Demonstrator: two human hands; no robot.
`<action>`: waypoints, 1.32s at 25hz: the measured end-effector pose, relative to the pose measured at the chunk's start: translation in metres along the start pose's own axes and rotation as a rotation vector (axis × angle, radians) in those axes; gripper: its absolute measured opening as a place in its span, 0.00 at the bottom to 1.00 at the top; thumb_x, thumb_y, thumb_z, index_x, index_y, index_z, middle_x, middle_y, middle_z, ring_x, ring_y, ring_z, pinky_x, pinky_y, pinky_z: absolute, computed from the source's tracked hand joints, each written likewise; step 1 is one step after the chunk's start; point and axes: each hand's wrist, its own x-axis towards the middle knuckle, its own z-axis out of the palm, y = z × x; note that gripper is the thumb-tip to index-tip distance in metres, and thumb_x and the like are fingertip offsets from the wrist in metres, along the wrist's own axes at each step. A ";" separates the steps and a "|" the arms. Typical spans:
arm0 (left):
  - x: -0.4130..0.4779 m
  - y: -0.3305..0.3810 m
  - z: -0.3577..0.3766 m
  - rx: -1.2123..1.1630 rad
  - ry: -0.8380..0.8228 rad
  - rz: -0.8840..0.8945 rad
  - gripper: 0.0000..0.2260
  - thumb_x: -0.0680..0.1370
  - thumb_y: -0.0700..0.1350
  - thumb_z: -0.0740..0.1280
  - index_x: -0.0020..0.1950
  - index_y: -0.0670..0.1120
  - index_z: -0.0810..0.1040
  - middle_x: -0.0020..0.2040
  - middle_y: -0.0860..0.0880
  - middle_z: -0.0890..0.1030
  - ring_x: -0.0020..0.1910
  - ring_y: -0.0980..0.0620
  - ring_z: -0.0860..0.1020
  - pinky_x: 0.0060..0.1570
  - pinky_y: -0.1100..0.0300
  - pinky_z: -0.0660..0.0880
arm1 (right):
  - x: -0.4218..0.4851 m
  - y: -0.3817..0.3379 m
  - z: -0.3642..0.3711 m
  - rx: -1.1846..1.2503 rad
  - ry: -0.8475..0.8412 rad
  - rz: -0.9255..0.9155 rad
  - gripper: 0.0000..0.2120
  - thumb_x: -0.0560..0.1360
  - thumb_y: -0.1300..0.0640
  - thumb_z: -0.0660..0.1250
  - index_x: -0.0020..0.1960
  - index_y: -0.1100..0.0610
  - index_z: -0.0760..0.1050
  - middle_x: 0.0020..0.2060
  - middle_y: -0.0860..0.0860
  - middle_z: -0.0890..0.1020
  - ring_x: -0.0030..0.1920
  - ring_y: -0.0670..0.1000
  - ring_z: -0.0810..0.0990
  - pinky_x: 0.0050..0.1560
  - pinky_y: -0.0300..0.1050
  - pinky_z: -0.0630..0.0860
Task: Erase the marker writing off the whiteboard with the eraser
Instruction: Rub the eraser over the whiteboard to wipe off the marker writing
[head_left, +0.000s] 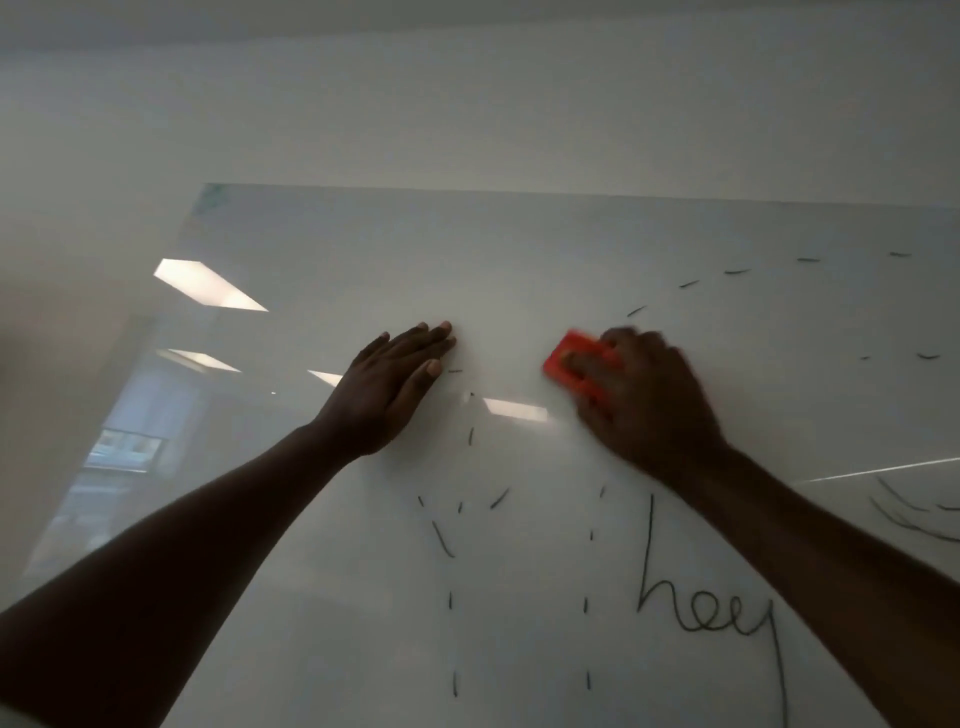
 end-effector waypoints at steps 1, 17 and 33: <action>-0.007 -0.004 0.004 0.003 -0.001 0.009 0.26 0.84 0.58 0.48 0.80 0.52 0.66 0.81 0.58 0.62 0.82 0.60 0.56 0.81 0.52 0.52 | 0.011 0.009 -0.001 -0.027 0.033 0.192 0.19 0.76 0.48 0.64 0.66 0.52 0.76 0.57 0.61 0.76 0.52 0.64 0.75 0.50 0.56 0.75; -0.043 -0.034 0.020 0.215 0.045 0.091 0.43 0.78 0.73 0.49 0.85 0.48 0.49 0.85 0.52 0.48 0.84 0.54 0.45 0.82 0.45 0.52 | -0.003 -0.073 0.025 -0.006 0.078 0.023 0.21 0.78 0.49 0.62 0.68 0.54 0.74 0.58 0.61 0.75 0.52 0.62 0.74 0.49 0.53 0.72; -0.070 -0.038 0.023 0.207 0.085 0.009 0.50 0.75 0.77 0.48 0.84 0.42 0.49 0.85 0.47 0.46 0.84 0.51 0.44 0.83 0.48 0.49 | 0.071 -0.063 0.030 0.089 -0.090 -0.333 0.22 0.77 0.44 0.64 0.69 0.46 0.75 0.62 0.58 0.77 0.55 0.61 0.75 0.53 0.54 0.75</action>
